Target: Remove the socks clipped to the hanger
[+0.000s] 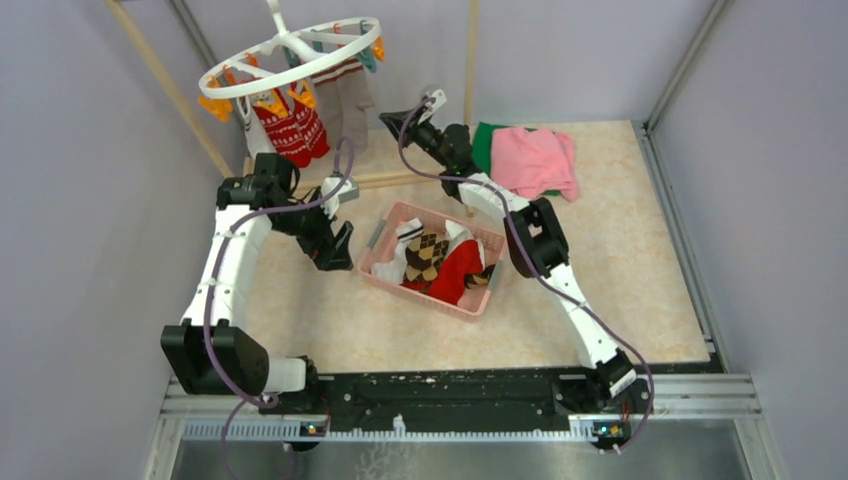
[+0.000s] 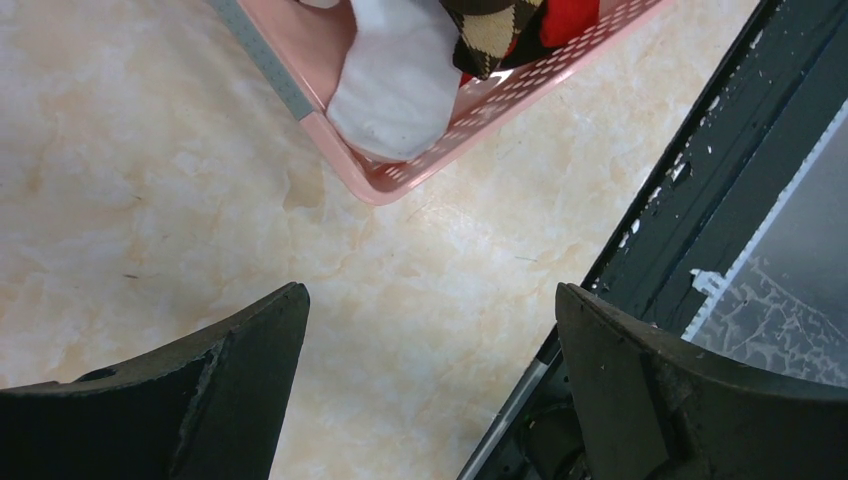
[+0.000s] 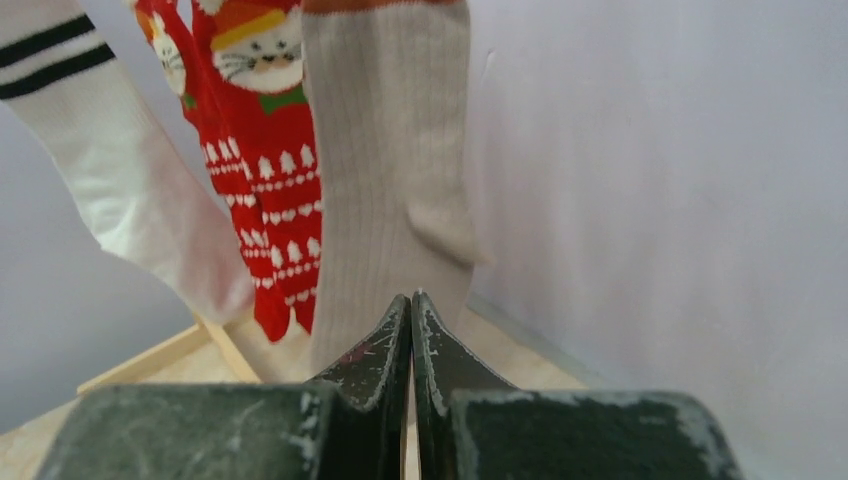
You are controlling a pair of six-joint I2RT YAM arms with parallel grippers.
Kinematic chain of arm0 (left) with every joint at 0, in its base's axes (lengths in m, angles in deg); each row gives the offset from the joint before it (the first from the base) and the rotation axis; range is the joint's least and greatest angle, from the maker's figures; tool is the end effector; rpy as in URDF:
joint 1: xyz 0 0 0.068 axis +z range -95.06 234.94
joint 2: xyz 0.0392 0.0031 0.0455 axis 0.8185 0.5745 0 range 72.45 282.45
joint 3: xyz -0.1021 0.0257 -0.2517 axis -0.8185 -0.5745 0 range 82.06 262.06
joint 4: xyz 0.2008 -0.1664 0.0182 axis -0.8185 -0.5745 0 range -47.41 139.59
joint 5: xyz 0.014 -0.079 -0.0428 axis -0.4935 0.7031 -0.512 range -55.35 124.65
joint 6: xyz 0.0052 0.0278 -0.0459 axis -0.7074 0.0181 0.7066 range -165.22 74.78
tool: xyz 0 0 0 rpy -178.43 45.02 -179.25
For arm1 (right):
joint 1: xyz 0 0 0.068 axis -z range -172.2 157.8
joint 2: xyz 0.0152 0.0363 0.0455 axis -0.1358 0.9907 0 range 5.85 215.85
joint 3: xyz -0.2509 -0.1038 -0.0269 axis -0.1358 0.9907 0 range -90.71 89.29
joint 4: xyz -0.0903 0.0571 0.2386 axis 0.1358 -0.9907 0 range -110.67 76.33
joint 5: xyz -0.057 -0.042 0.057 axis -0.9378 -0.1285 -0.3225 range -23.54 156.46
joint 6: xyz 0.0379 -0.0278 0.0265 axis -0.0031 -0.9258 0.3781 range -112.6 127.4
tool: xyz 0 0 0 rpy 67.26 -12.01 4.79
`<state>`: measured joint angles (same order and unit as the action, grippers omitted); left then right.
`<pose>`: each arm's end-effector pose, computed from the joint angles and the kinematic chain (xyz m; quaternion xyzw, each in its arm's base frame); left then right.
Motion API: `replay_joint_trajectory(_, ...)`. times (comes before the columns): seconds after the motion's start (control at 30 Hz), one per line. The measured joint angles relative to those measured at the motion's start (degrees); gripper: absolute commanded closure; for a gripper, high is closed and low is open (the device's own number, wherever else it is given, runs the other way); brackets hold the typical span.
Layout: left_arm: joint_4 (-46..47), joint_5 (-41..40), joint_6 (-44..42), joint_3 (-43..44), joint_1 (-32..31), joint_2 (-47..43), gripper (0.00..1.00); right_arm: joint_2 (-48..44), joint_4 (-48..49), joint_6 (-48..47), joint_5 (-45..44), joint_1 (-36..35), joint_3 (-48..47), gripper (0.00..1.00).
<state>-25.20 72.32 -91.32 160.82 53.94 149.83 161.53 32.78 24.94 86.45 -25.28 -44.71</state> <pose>0.2347 -0.0260 0.3391 0.4169 0.8399 -0.2427 0.2486 0.5028 0.3422 0.2325 -0.2167 0.5061 0.4392 0.7099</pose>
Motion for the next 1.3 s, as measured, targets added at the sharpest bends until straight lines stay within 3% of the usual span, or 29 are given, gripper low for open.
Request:
replay_joint_trajectory(0.17, 2.2, 0.2, 2.4, 0.0, 1.9, -0.1, 0.01, -7.0, 1.2, 0.3, 0.7, -0.5, 11.8, 0.97)
replay_joint_trajectory(0.2, 2.4, 0.2, 2.6, 0.0, 2.4, -0.2, 0.01, -8.9, 1.3, 0.3, 0.8, -0.6, 14.1, 0.77)
replay_joint_trajectory(0.27, 2.6, 0.3, 2.9, 0.0, 3.5, -0.3, 0.01, -13.6, 1.8, 0.6, 1.1, -1.1, 20.0, 0.51)
replay_joint_trajectory(0.37, 2.4, 1.5, 2.8, 0.0, 5.3, -1.0, 0.01, -21.4, 2.0, -0.6, 0.6, -2.6, 28.3, 0.28)
replay_joint_trajectory(0.43, 1.5, 2.7, 2.3, 0.5, 7.1, -1.4, 0.01, -28.9, 1.7, -1.7, -0.7, -4.3, 36.4, 0.21)
replay_joint_trajectory(0.63, 0.2, 7.5, 1.0, 3.8, 18.4, -1.5, 0.05, -45.4, 1.0, -5.5, -4.3, -10.6, 49.0, 0.15)
replay_joint_trajectory(0.87, 5.4, 9.3, 2.0, 2.7, 36.2, 0.3, 0.06, -53.3, -0.3, -7.0, -7.8, -11.4, 58.2, 0.15)
replay_joint_trajectory(1.07, 16.1, 14.8, 8.0, -3.3, 37.2, 0.7, 0.05, -53.9, -0.8, -7.0, -9.4, -12.0, 64.3, 0.14)
replay_joint_trajectory(1.17, 26.4, 16.8, 15.3, -6.8, 35.8, 0.6, 0.07, -53.9, -0.6, -6.8, -9.8, -12.7, 66.7, 0.14)
replay_joint_trajectory(1.3, 40.5, 13.7, 24.9, -9.8, 32.7, 0.7, 0.09, -54.3, 1.0, -5.6, -9.9, -13.3, 69.6, 0.15)
